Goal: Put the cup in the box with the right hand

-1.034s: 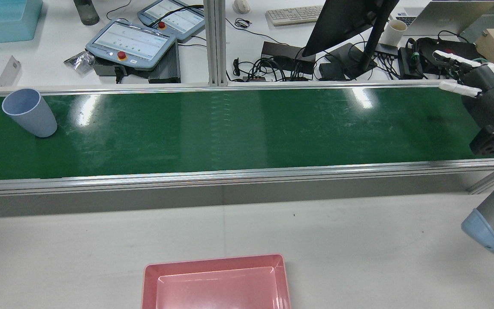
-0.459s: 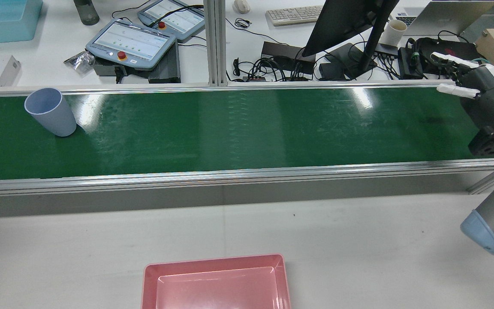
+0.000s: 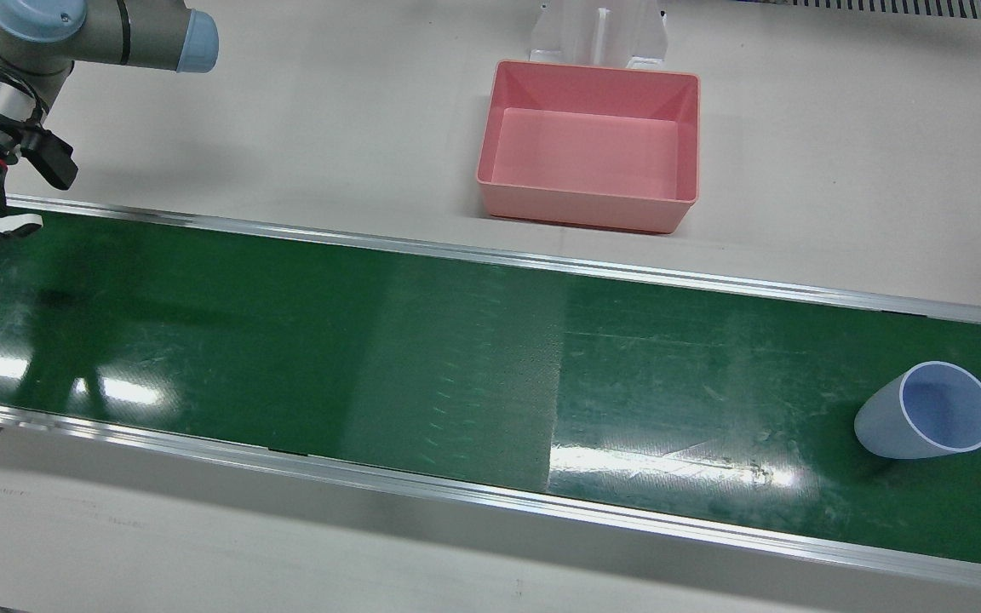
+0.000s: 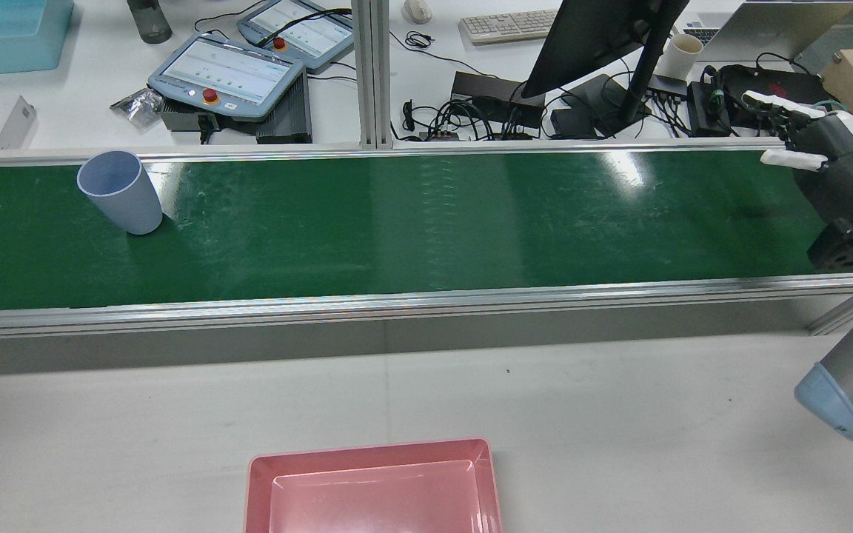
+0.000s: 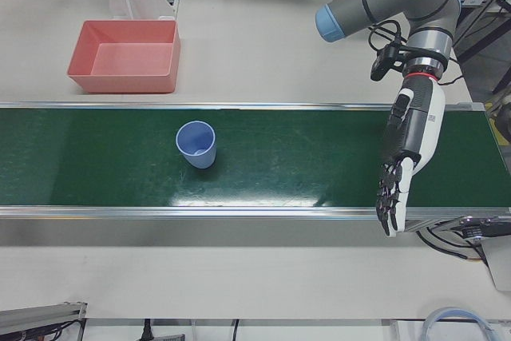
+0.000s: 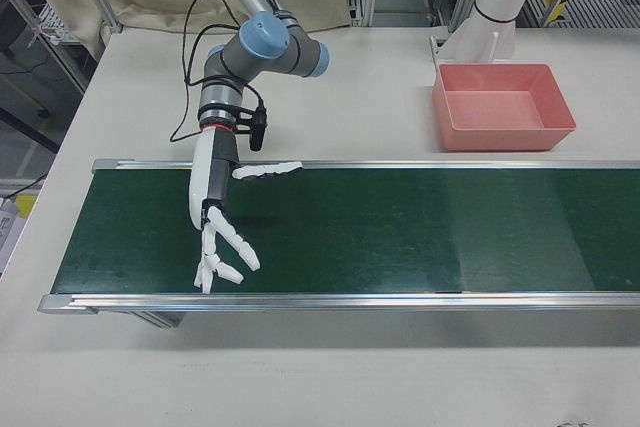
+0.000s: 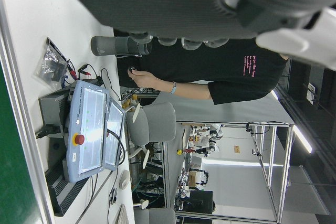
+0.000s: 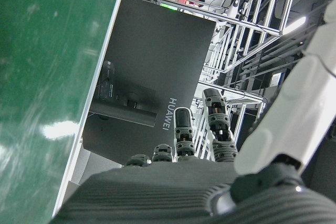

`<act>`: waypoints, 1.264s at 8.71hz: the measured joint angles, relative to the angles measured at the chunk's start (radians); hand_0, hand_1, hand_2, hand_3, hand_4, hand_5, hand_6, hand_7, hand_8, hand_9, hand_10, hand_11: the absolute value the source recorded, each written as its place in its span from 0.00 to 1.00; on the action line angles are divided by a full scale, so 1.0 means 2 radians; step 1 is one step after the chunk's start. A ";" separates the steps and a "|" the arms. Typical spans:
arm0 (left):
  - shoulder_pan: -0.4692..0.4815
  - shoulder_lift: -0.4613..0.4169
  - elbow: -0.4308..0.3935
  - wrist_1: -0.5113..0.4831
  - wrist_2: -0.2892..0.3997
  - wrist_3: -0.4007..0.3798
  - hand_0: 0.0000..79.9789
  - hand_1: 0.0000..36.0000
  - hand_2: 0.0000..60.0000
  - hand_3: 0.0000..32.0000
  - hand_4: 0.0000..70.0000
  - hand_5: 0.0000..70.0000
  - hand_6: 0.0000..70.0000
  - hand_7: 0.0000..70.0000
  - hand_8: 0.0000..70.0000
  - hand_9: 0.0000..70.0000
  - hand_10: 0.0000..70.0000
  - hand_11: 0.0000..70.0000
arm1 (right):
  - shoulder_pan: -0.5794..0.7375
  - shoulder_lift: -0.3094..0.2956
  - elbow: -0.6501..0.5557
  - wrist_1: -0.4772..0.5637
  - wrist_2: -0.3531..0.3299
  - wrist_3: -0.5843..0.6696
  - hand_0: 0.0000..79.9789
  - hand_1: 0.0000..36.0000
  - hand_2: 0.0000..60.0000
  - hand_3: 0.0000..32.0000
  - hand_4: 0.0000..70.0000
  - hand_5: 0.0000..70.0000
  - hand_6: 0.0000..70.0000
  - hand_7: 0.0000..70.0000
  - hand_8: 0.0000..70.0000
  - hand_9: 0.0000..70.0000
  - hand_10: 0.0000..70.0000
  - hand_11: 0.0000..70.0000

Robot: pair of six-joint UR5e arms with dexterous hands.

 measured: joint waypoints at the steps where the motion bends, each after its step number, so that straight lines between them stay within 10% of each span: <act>1: 0.000 0.000 0.000 0.000 0.000 0.000 0.00 0.00 0.00 0.00 0.00 0.00 0.00 0.00 0.00 0.00 0.00 0.00 | -0.001 0.000 0.000 0.000 0.000 0.000 0.59 0.21 0.07 0.00 0.14 0.04 0.10 0.47 0.02 0.12 0.00 0.00; 2: 0.000 0.000 0.000 0.000 0.000 0.000 0.00 0.00 0.00 0.00 0.00 0.00 0.00 0.00 0.00 0.00 0.00 0.00 | -0.002 0.000 0.000 0.000 0.000 0.000 0.61 0.14 0.00 0.00 0.20 0.04 0.10 0.47 0.02 0.12 0.00 0.00; 3: 0.000 0.000 0.000 0.000 0.000 0.000 0.00 0.00 0.00 0.00 0.00 0.00 0.00 0.00 0.00 0.00 0.00 0.00 | -0.003 0.000 0.000 0.000 0.000 0.000 0.58 0.31 0.18 0.00 0.08 0.04 0.10 0.48 0.02 0.12 0.00 0.00; 5: 0.000 0.000 0.000 0.000 0.000 0.000 0.00 0.00 0.00 0.00 0.00 0.00 0.00 0.00 0.00 0.00 0.00 0.00 | -0.004 0.000 0.001 0.000 0.000 0.001 0.60 0.16 0.02 0.00 0.18 0.04 0.10 0.48 0.02 0.12 0.00 0.00; 9: 0.000 0.000 0.000 0.000 0.000 0.000 0.00 0.00 0.00 0.00 0.00 0.00 0.00 0.00 0.00 0.00 0.00 0.00 | -0.005 0.000 0.002 0.000 0.000 0.001 0.57 0.28 0.16 0.00 0.10 0.04 0.10 0.49 0.02 0.12 0.00 0.00; 10: 0.000 0.000 0.000 0.000 0.000 0.000 0.00 0.00 0.00 0.00 0.00 0.00 0.00 0.00 0.00 0.00 0.00 0.00 | -0.005 0.000 0.002 0.000 0.000 0.001 0.60 0.13 0.00 0.00 0.20 0.04 0.10 0.49 0.02 0.12 0.00 0.00; 11: 0.000 0.000 0.000 0.000 0.000 0.000 0.00 0.00 0.00 0.00 0.00 0.00 0.00 0.00 0.00 0.00 0.00 0.00 | -0.006 0.000 0.002 0.000 0.000 0.001 0.59 0.21 0.07 0.00 0.17 0.04 0.10 0.49 0.02 0.13 0.00 0.00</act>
